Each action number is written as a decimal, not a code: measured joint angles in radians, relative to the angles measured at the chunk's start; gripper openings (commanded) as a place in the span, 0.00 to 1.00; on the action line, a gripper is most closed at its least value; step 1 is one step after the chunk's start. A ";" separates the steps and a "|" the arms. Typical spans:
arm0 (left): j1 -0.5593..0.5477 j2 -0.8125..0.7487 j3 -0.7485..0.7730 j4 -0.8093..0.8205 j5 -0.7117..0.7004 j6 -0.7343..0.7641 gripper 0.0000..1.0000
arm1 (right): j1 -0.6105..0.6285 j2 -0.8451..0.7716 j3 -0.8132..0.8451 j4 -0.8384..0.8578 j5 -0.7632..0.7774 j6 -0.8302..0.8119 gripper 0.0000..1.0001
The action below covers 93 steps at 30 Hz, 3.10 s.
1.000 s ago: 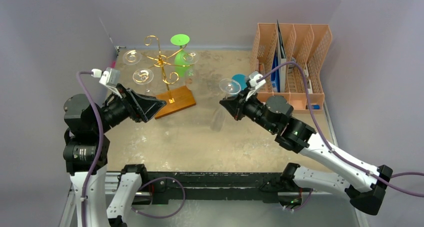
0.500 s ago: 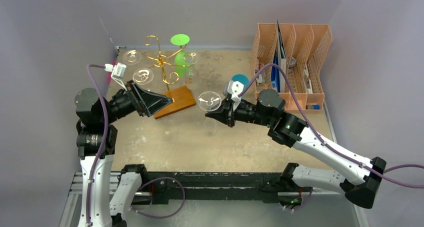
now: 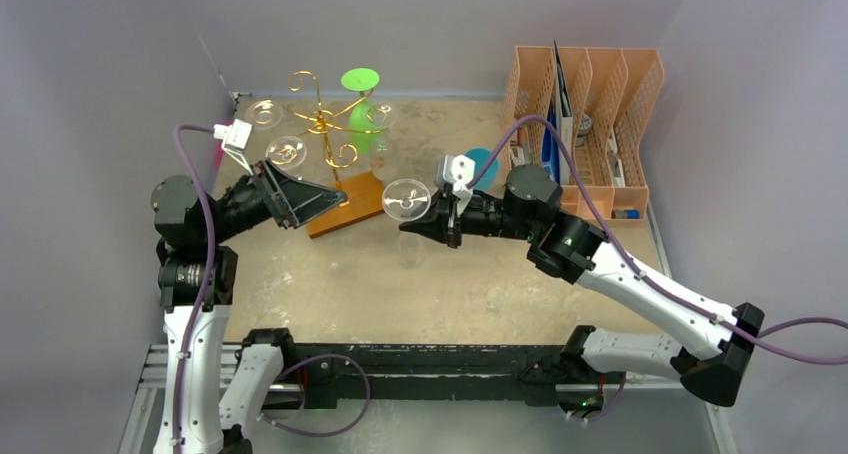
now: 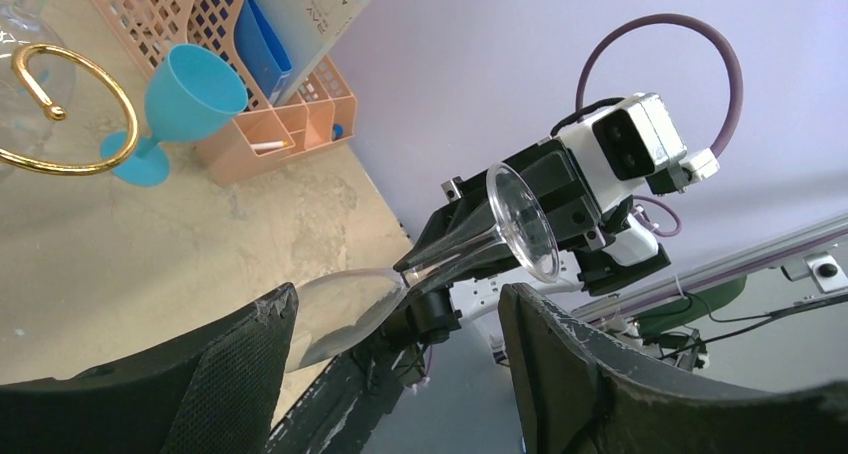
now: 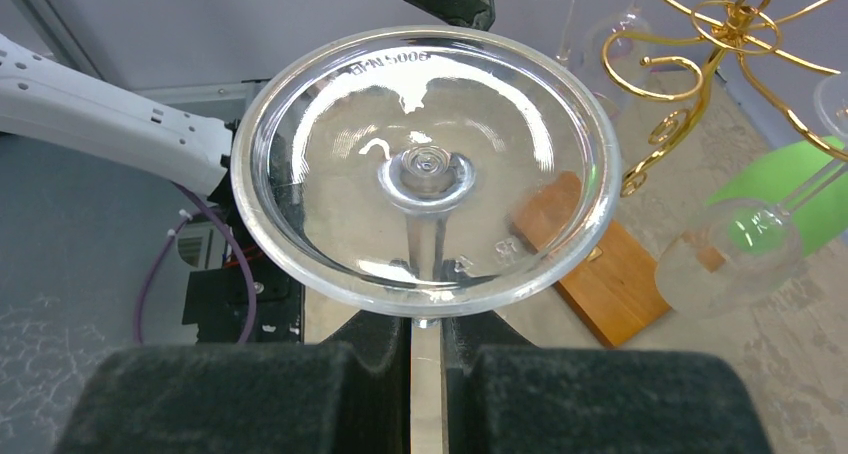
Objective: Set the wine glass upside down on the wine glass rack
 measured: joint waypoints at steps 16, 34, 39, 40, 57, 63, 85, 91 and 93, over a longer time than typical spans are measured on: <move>0.000 0.006 0.136 -0.115 -0.161 0.161 0.71 | 0.000 0.215 0.143 0.021 0.211 0.075 0.00; -0.001 -0.055 0.219 -0.290 -0.553 0.418 0.70 | 0.000 0.519 0.325 0.068 0.406 0.146 0.00; -0.007 -0.056 0.219 -0.364 -0.700 0.425 0.70 | 0.000 0.568 0.365 0.094 0.402 0.157 0.00; -0.008 -0.056 0.219 -0.374 -0.717 0.428 0.70 | -0.002 0.578 0.374 0.095 0.403 0.159 0.00; -0.014 -0.057 0.219 -0.443 -0.837 0.448 0.70 | -0.013 0.633 0.401 0.137 0.302 0.162 0.00; -0.014 -0.057 0.219 -0.450 -0.837 0.448 0.70 | -0.012 0.636 0.401 0.136 0.230 0.145 0.00; -0.018 0.032 0.235 -0.399 -0.698 0.498 0.69 | -0.008 0.679 0.457 0.074 0.206 0.047 0.00; -0.018 0.120 0.259 -0.401 -0.668 0.507 0.69 | -0.011 0.679 0.459 0.070 0.161 0.027 0.00; -0.018 0.130 0.259 -0.402 -0.658 0.507 0.69 | -0.013 0.679 0.459 0.070 0.146 0.021 0.00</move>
